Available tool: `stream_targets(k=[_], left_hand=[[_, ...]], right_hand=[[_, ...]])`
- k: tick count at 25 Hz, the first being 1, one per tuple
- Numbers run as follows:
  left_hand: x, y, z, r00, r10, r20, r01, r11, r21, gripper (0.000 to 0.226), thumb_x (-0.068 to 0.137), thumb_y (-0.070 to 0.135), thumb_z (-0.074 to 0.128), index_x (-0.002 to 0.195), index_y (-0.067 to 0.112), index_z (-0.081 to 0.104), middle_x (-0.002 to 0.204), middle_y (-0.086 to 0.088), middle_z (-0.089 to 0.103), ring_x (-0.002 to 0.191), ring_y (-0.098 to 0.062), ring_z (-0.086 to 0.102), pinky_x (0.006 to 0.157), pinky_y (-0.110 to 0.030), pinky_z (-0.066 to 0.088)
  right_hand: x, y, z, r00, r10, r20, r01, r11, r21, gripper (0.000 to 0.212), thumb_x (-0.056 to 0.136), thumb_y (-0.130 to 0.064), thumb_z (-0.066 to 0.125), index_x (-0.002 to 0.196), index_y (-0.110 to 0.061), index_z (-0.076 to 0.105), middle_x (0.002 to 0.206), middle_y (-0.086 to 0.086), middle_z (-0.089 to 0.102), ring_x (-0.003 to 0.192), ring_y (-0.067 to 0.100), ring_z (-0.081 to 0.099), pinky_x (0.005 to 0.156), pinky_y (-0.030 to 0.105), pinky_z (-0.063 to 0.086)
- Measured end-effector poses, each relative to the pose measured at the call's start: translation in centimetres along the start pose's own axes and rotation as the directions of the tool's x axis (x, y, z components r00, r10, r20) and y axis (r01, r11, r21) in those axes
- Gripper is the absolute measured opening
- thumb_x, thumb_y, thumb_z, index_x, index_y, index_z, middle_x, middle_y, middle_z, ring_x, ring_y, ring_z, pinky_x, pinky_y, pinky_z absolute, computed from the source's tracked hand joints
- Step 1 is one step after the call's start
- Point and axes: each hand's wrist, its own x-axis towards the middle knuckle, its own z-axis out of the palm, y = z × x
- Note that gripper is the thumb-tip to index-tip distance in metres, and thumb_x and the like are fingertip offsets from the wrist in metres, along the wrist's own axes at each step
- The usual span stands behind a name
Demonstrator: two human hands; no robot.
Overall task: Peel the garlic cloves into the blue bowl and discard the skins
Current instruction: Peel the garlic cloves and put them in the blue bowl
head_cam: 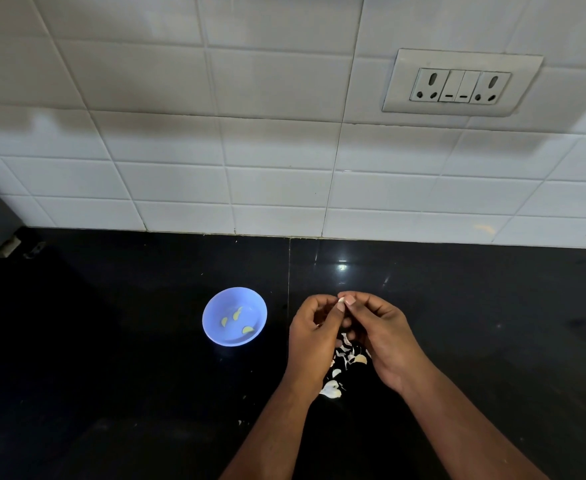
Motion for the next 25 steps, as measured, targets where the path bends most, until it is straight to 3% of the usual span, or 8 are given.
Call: stream_targets(k=[5, 11, 15, 22, 25], left_hand=[[0.2, 0.0, -0.6, 0.999, -0.021, -0.041, 0.021, 1.000, 0.010, 0.007, 0.092, 0.022, 0.080, 0.094, 0.018, 0.075, 0.091, 0.000, 0.077, 0.090, -0.023, 0.076, 0.075, -0.038, 0.063], [0.1, 0.0, -0.8, 0.999, -0.045, 0.006, 0.045, 0.999, -0.008, 0.006, 0.093, 0.017, 0.077, 0.093, 0.012, 0.075, 0.092, -0.009, 0.076, 0.084, -0.016, 0.073, 0.075, -0.033, 0.061], [0.3, 0.3, -0.7, 0.999, -0.047, 0.006, 0.047, 0.998, -0.039, 0.006, 0.094, 0.012, 0.073, 0.095, 0.006, 0.072, 0.096, -0.015, 0.075, 0.080, -0.017, 0.072, 0.073, -0.031, 0.060], [0.2, -0.1, -0.7, 0.999, -0.036, -0.035, 0.035, 0.999, -0.040, 0.014, 0.091, 0.020, 0.081, 0.102, 0.021, 0.074, 0.097, 0.000, 0.076, 0.092, -0.019, 0.076, 0.072, -0.037, 0.064], [0.1, 0.1, -0.9, 0.999, -0.037, -0.006, 0.038, 0.999, 0.015, 0.004, 0.093, 0.021, 0.078, 0.097, 0.018, 0.078, 0.094, -0.001, 0.079, 0.093, -0.019, 0.076, 0.072, -0.036, 0.063]], right_hand=[[0.0, -0.2, -0.6, 1.000, -0.005, -0.007, 0.005, 0.997, -0.083, 0.014, 0.098, -0.009, 0.068, 0.104, -0.007, 0.080, 0.083, 0.012, 0.073, 0.072, 0.015, 0.065, 0.062, 0.024, 0.055], [-0.2, -1.1, -1.1, 0.992, -0.087, 0.092, 0.109, 0.955, -0.275, 0.014, 0.100, -0.009, 0.066, 0.106, -0.010, 0.079, 0.087, 0.007, 0.078, 0.077, 0.013, 0.069, 0.070, 0.027, 0.060], [-0.5, -1.2, -1.2, 0.986, -0.096, 0.138, 0.134, 0.944, -0.302, 0.013, 0.098, -0.013, 0.071, 0.107, -0.014, 0.080, 0.095, 0.009, 0.078, 0.080, 0.014, 0.070, 0.075, 0.029, 0.060], [-0.4, -0.8, -1.4, 0.990, -0.117, 0.073, 0.133, 0.952, -0.274, 0.013, 0.097, -0.011, 0.071, 0.106, -0.013, 0.080, 0.091, 0.008, 0.078, 0.080, 0.014, 0.070, 0.072, 0.030, 0.061], [-0.3, -1.0, -1.8, 0.991, -0.111, 0.080, 0.129, 0.955, -0.269, 0.011, 0.096, -0.012, 0.073, 0.104, -0.011, 0.080, 0.092, 0.010, 0.078, 0.084, 0.017, 0.072, 0.075, 0.032, 0.062]])
